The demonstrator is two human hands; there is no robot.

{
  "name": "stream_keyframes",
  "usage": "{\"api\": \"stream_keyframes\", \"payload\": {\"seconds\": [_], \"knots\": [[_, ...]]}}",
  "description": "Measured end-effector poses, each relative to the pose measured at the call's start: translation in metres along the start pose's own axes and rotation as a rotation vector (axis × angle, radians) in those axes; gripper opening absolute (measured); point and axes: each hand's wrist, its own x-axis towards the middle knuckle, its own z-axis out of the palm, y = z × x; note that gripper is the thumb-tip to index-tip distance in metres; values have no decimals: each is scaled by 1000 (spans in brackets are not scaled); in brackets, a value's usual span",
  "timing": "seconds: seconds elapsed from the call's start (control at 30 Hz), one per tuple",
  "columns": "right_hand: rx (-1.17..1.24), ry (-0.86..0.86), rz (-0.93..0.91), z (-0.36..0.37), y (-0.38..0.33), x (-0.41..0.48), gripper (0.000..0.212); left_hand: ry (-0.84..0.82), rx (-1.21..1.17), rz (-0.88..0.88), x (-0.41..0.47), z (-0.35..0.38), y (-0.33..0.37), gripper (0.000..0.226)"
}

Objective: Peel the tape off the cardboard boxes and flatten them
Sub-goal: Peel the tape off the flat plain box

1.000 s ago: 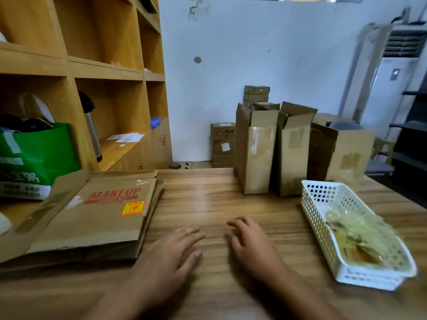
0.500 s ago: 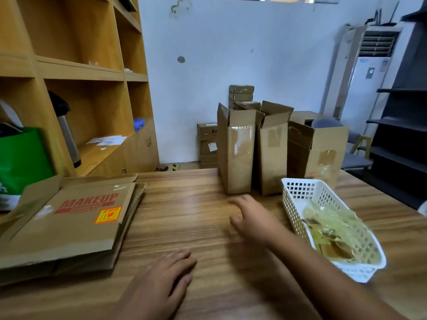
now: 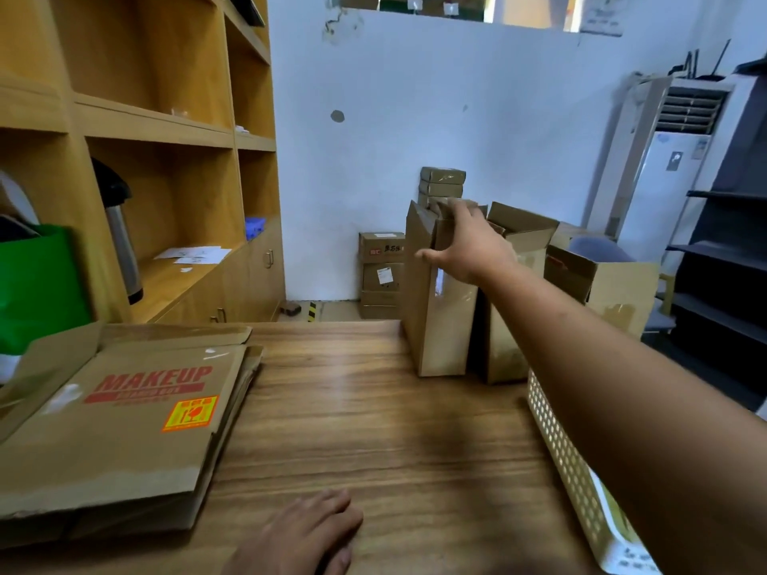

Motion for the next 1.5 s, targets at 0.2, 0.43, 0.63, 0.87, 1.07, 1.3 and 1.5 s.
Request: {"api": "stream_keyframes", "payload": {"seconds": [0.2, 0.43, 0.63, 0.87, 1.07, 1.3, 1.5], "knots": [[-42, 24, -83, 1, 5, 15, 28, -35, -164, 0, 2, -1, 0, 33], [89, 109, -247, -20, 1, -42, 15, -39, -117, 9, 2, -17, 14, 36], [459, 20, -223, -56, -2, -123, 10, 13, -103, -43, -9, -34, 28, 34], [908, -78, -232, -81, 15, -177, 18, 162, -75, 55, -16, -64, 42, 46], [1184, -136, -184, -86, 25, -190, 29, 234, 2, 206, -18, -78, 49, 50], [1352, -234, -105, -83, 34, -191, 9, 247, 14, 250, -20, -105, 68, 46], [1466, -331, 81, -56, 48, -181, 9, 150, -10, 249, -15, -119, 73, 46]]}}
